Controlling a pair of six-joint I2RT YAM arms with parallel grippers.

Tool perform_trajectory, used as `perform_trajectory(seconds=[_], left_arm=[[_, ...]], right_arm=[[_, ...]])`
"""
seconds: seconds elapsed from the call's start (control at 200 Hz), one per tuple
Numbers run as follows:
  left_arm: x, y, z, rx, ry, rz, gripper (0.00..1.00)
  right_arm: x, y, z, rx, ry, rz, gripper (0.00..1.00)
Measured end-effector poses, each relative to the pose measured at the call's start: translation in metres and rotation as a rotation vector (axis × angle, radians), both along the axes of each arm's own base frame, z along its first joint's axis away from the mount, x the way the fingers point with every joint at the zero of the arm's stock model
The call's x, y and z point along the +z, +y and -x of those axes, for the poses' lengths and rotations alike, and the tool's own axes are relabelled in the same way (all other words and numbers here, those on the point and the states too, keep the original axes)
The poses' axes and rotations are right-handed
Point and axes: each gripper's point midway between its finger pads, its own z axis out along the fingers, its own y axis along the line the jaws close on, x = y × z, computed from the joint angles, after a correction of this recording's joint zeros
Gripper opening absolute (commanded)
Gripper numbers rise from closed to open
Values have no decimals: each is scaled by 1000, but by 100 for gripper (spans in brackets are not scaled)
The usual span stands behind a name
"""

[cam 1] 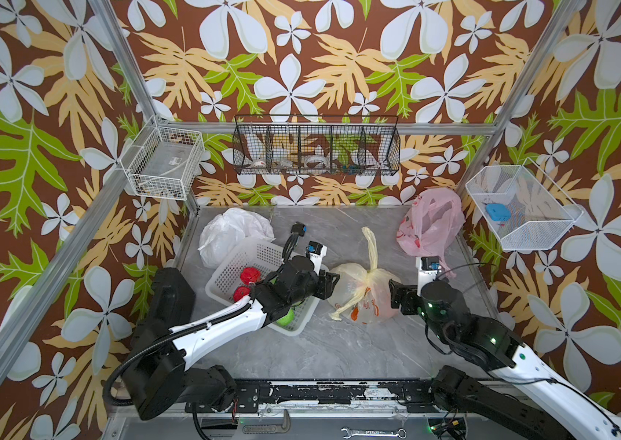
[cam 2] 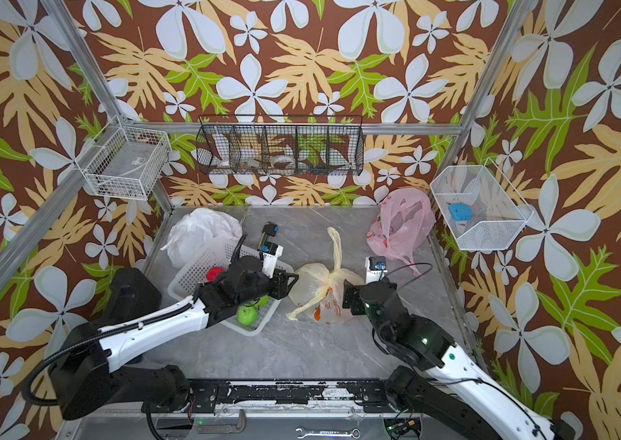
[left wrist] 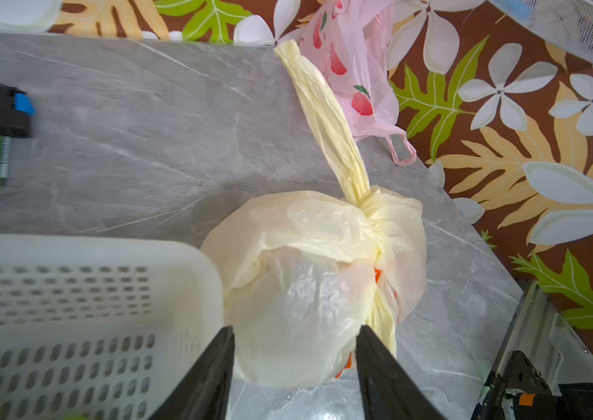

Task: Untie the knot of a plastic bag & take out the apple
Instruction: Untie the plastic bag at the center of the board.

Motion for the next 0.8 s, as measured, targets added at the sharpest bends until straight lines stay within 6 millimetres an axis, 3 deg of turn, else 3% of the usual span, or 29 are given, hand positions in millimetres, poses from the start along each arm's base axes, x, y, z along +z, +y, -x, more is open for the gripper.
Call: perform_trajectory(seconds=[0.165, 0.29, 0.35, 0.43, 0.485, 0.591, 0.661, 0.801], left_arm=[[-18, -48, -10, -90, 42, -44, 59], [-53, -68, -23, -124, 104, -122, 56], [-67, -74, -23, -149, 131, -151, 52], [-77, -75, -19, -166, 159, -166, 36], [-82, -74, -15, -184, 170, -168, 23], [-81, -73, -3, -229, 179, -157, 4], [-66, -70, 6, -256, 164, -124, 0], [-18, -56, 30, -300, 68, -4, 0]], right_arm=[[-58, 10, -31, 66, 204, 59, 98], [-84, 25, -47, 129, 255, 107, 95], [-99, 32, -54, 159, 281, 126, 79], [-119, 37, -61, 172, 328, 159, 39], [-127, 38, -63, 179, 344, 178, 22], [-124, 31, -59, 157, 318, 178, 0], [-109, 22, -53, 118, 265, 155, 0], [-66, -4, -40, 10, 91, 80, 0]])
